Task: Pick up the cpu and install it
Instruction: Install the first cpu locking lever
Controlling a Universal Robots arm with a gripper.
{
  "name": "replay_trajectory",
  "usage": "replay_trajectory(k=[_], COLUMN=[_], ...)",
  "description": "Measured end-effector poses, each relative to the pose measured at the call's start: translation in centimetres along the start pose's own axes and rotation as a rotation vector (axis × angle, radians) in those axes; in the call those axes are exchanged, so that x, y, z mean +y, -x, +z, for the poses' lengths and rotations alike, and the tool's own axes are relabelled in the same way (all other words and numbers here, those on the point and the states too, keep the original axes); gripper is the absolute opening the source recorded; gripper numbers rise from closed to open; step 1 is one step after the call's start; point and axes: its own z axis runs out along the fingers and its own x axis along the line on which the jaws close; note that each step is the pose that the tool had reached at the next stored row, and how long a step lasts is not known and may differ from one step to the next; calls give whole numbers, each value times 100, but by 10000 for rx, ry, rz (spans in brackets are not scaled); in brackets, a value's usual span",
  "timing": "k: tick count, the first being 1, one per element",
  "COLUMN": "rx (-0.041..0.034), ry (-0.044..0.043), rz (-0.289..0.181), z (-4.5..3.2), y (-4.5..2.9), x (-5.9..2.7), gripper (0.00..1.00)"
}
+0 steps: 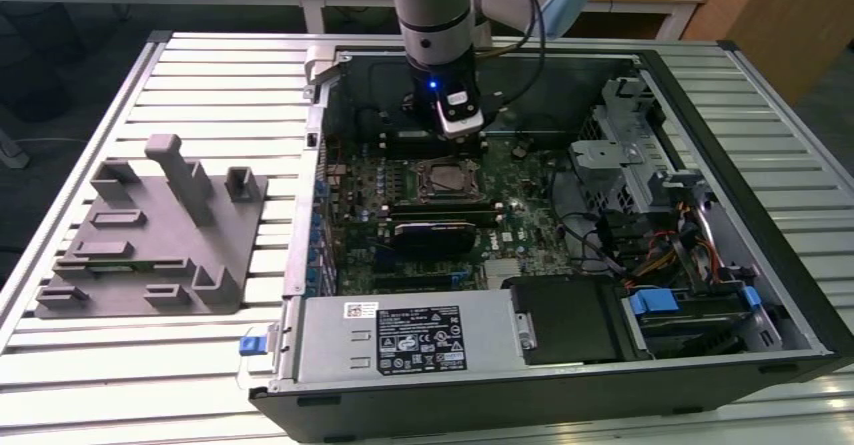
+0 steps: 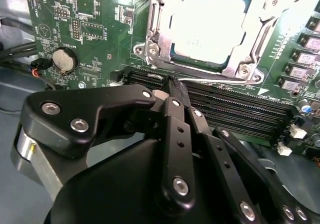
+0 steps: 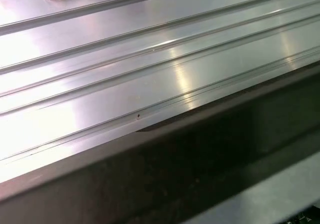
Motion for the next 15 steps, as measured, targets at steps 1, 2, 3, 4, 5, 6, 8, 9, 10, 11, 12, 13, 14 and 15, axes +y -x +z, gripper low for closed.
replay_trajectory(k=[1,2,3,4,5,6,8,9,10,11,12,13,14,15], rx=[0,0,0,0,-1,-3,-10,-18,-30,-48,-70,-95,-120,-139], ry=[0,1,1,-1,-3,-7,-23,-47,-82,-131,-188,-249,-316,-368], rz=[0,0,0,0,-1,-2,-5,-9,-16,-28,-41,-54,-69,-80], z=[6,13,19,24,29,34,43,47,51,54,55,56,56,59], y=[-1,-2,-3,-4,-5,-6,-7,-8,-9,-9,-9,-10,-9,-10], x=[-1,-2,-2,-3,-4,-5,-6,-7,-7,-8,-8,-8,-8,-9], gripper=[11,11,11,11,11,11,11,11,11,11,11,11,11,11])
